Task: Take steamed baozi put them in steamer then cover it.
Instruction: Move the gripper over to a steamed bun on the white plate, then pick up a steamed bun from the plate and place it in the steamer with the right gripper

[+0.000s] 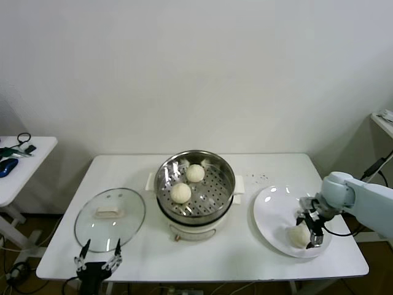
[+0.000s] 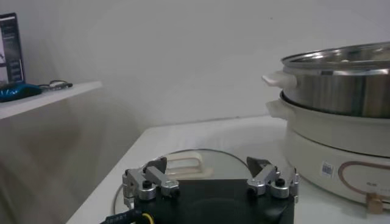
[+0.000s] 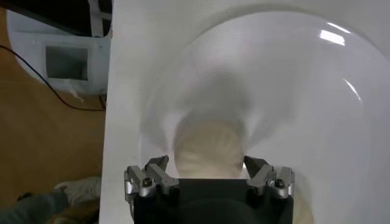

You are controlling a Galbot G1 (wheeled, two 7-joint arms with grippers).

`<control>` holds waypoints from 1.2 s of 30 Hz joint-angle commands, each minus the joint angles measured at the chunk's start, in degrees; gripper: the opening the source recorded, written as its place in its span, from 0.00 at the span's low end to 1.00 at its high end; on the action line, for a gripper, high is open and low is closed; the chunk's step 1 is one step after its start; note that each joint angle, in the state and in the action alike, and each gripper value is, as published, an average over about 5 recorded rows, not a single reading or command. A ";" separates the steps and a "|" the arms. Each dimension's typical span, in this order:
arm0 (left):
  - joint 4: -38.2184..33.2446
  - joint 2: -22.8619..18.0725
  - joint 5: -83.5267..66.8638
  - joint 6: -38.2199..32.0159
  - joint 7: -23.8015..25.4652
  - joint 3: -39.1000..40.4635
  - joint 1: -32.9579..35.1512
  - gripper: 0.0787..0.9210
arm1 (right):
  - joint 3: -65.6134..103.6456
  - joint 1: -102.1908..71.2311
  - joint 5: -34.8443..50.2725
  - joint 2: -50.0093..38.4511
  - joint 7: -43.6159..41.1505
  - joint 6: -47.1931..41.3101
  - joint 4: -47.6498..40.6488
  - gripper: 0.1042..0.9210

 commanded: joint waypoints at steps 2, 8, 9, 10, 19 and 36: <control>0.15 -0.07 0.24 -0.02 -0.03 0.25 -0.18 0.88 | 1.07 -1.09 -0.73 1.37 -0.09 0.14 -1.58 0.86; 0.39 -0.07 -0.10 -0.04 -0.03 -0.31 -0.45 0.88 | -0.15 0.19 -0.63 2.09 -0.59 0.29 -1.90 0.76; 0.41 -0.01 -0.28 0.02 -0.04 -0.50 -0.62 0.88 | -0.36 0.45 -0.60 2.15 -0.68 0.31 -1.92 0.74; 0.43 0.06 -0.46 0.09 -0.06 -0.69 -0.78 0.88 | -0.59 0.70 -0.58 2.19 -0.75 0.36 -1.93 0.72; 0.73 0.14 -0.54 -0.08 -0.04 -0.38 -0.59 0.88 | -6.34 10.97 -0.88 3.66 -1.45 4.86 -1.22 0.67; 1.16 0.25 -0.41 -0.40 0.14 0.29 -0.60 0.88 | -17.02 44.75 -8.88 23.57 -8.22 38.16 0.03 0.68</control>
